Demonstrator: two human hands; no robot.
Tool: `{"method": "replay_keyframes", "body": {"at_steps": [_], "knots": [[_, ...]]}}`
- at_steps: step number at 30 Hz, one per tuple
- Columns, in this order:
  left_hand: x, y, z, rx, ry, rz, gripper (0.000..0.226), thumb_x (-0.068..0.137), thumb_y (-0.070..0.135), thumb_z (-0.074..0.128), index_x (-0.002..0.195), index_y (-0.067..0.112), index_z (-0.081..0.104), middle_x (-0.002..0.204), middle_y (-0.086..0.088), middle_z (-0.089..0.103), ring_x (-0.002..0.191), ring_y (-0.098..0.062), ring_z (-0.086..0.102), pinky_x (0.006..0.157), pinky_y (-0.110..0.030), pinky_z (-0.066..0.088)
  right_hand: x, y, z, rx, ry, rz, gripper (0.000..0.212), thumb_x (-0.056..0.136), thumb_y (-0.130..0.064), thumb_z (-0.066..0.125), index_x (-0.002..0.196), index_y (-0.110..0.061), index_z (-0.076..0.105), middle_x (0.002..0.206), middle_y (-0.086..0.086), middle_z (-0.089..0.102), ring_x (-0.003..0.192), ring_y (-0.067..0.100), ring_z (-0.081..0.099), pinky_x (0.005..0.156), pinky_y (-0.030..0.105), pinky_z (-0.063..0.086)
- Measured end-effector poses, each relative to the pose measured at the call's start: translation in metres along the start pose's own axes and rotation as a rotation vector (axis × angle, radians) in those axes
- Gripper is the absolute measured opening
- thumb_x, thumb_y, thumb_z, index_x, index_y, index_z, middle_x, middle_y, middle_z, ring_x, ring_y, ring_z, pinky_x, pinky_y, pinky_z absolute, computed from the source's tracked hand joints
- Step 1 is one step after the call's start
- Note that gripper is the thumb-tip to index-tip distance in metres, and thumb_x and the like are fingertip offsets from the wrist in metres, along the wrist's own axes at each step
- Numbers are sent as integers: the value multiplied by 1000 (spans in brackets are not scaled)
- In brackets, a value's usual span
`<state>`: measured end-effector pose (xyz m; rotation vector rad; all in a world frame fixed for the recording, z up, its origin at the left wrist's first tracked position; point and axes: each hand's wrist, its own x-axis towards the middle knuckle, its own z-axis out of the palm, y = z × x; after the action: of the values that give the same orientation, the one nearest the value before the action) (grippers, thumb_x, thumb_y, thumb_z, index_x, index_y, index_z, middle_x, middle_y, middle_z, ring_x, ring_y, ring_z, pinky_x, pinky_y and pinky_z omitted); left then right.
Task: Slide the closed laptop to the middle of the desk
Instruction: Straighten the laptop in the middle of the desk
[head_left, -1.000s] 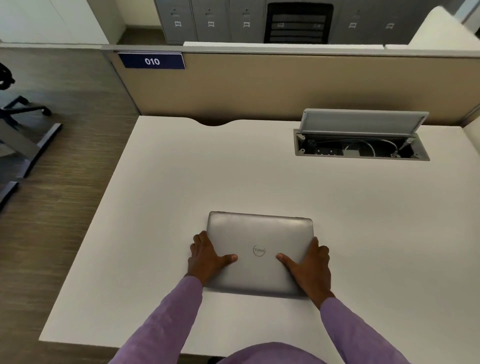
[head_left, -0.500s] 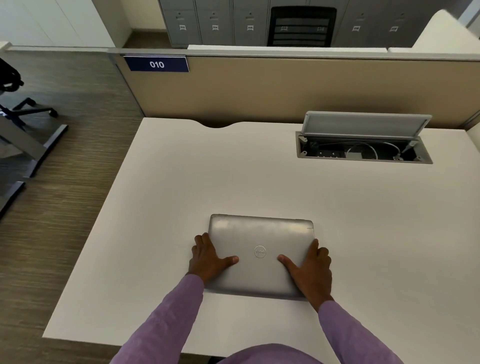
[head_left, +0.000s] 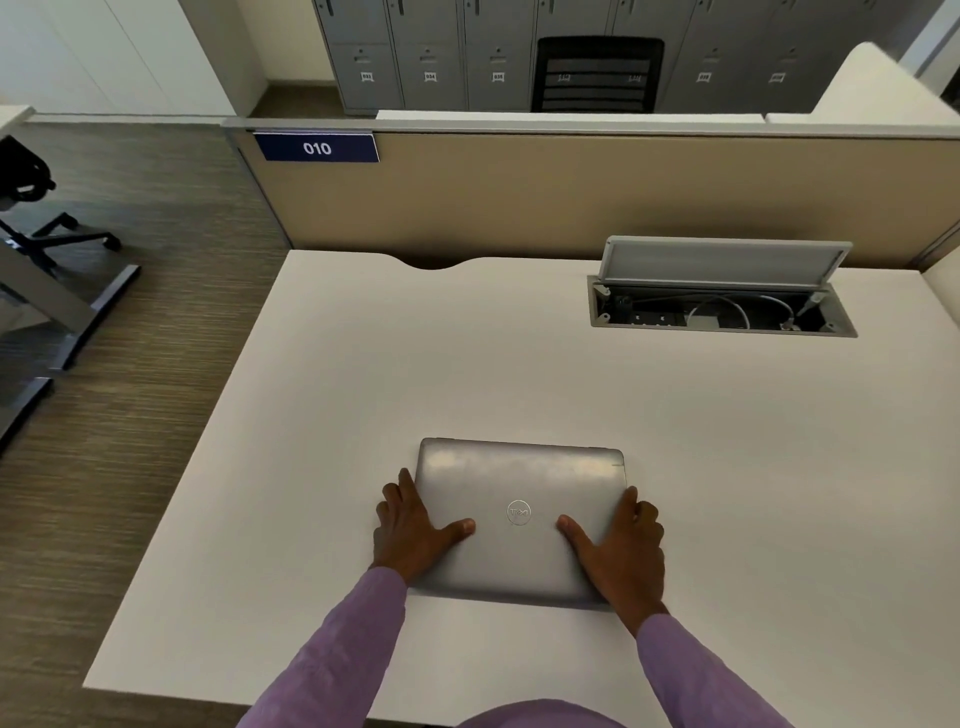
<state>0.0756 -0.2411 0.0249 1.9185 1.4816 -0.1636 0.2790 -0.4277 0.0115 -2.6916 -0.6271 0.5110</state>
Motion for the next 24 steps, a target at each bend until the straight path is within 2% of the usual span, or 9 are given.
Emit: {"method": "replay_keyframes", "body": {"at_steps": [4, 6, 8, 11, 14, 18, 21, 24], "knots": [[-3, 4, 2, 83, 85, 45, 133, 61, 81, 69, 155, 13, 4, 144, -7, 29, 131, -33, 36, 98, -50, 46, -1, -2, 1, -11, 49, -53, 112, 77, -81, 51, 153, -6, 21, 151, 16, 35, 131, 37, 42, 104, 48, 45], [-4, 6, 3, 147, 117, 93, 130, 64, 83, 64, 156, 11, 6, 150, -8, 27, 133, -32, 35, 102, -49, 43, 0, -5, 2, -15, 40, -87, 112, 81, -79, 48, 156, -3, 15, 162, 19, 22, 146, 37, 27, 117, 48, 34], [-3, 9, 5, 171, 132, 140, 128, 67, 83, 61, 157, 9, 6, 159, -11, 19, 144, -32, 26, 114, -47, 32, 1, -9, 3, -18, 31, -135, 109, 85, -78, 39, 157, -1, 9, 167, 19, 9, 153, 34, 11, 124, 45, 20], [-1, 13, 8, 168, 142, 205, 127, 72, 82, 57, 158, 8, 0, 168, -11, 1, 154, -27, 7, 124, -46, 11, 1, -16, 4, -27, 36, -227, 102, 90, -75, 25, 157, 0, 5, 167, 19, 2, 155, 33, 3, 126, 45, 13], [1, 18, 11, 165, 135, 271, 124, 77, 81, 51, 158, 7, -6, 168, -10, -7, 156, -25, -2, 126, -47, 2, 2, -22, 6, -24, 54, -307, 96, 93, -70, 20, 157, 0, 5, 168, 16, -1, 156, 30, 0, 126, 42, 11], [5, 26, 16, 219, 132, 366, 120, 80, 80, 45, 157, 5, -10, 167, -11, -14, 156, -25, -10, 125, -46, -4, 4, -31, 9, -14, 35, -382, 87, 98, -61, 29, 158, -4, 3, 167, 12, -4, 156, 28, -1, 126, 38, 7], [5, 33, 21, 299, 120, 432, 116, 83, 80, 38, 156, 6, -13, 166, -11, -18, 155, -26, -12, 125, -42, -6, 3, -36, 12, -7, 40, -444, 83, 98, -60, 21, 158, -6, 2, 167, 9, -6, 156, 25, -4, 126, 37, 5], [4, 38, 27, 319, 121, 502, 98, 95, 65, 38, 156, 7, -12, 165, -9, -21, 155, -26, -13, 125, -41, -6, 2, -40, 16, -9, 47, -491, 78, 99, -57, 19, 157, -9, -4, 168, 9, -5, 156, 22, -6, 126, 38, 6]]}}
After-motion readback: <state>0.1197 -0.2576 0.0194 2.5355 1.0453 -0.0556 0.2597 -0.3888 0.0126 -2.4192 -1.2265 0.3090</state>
